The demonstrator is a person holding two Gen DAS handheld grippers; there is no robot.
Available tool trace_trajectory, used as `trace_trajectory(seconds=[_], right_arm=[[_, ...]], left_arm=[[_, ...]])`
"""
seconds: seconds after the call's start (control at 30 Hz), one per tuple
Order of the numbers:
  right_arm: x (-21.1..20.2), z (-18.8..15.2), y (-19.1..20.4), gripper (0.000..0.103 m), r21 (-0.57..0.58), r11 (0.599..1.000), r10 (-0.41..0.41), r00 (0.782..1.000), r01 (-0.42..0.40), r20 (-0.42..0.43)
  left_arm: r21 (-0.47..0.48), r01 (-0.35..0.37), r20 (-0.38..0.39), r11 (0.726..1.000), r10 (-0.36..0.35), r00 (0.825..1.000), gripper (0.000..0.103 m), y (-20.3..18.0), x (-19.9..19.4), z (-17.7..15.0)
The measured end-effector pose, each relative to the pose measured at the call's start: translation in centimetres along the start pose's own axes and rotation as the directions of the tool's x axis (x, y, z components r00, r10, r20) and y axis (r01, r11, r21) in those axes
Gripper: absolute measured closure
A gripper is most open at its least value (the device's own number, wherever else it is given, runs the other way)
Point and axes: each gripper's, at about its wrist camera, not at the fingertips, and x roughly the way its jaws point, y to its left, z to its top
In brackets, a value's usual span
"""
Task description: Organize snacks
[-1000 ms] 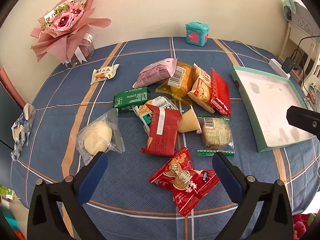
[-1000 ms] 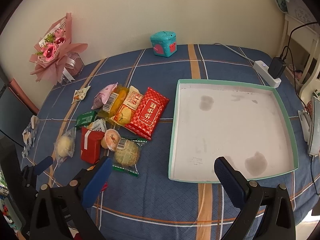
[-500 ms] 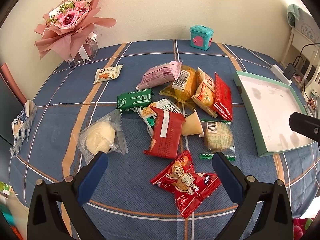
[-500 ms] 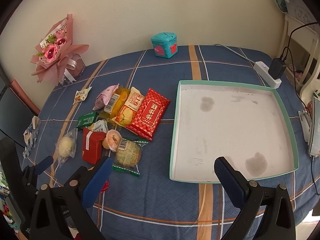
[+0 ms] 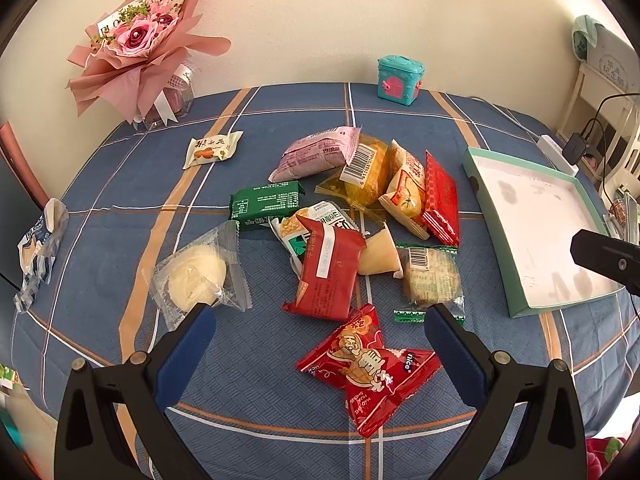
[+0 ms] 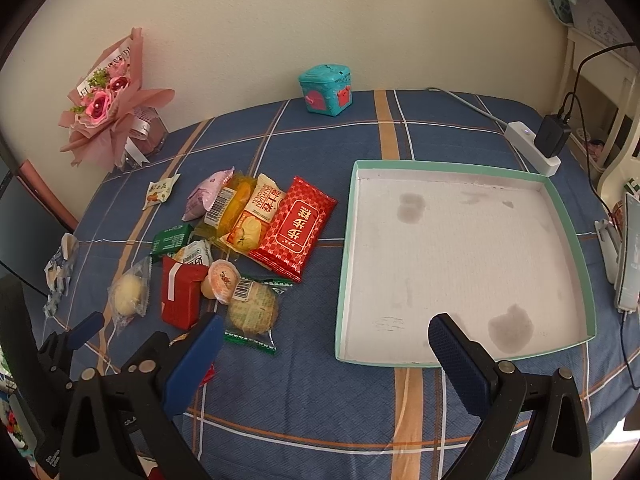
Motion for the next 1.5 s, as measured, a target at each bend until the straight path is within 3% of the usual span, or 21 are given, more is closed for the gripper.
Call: trace_trajectory(seconds=[0.7,1.2,1.5], right_arm=[[0.6,0.2,-0.4,0.0,0.01,0.999,-0.047,0.999,0.047,-0.016],[0.2,0.1,1.3,0.0,-0.035,0.996,-0.081,0.997,0.081,-0.009],[2.0,-0.5,4.4,0.0,-0.12,0.992,-0.047,0.997,0.039,-0.064]], left_arm=[[0.033,0.009,0.029,0.999,-0.01,1.0,0.0,-0.3,-0.8,0.2],[-0.004,0.006,-0.002,1.0,-0.006,1.0,0.0,1.4,-1.1,-0.1],[-0.074,-0.019,-0.034,0.997,0.016,0.999,0.0,4.3,-1.5,-0.4]])
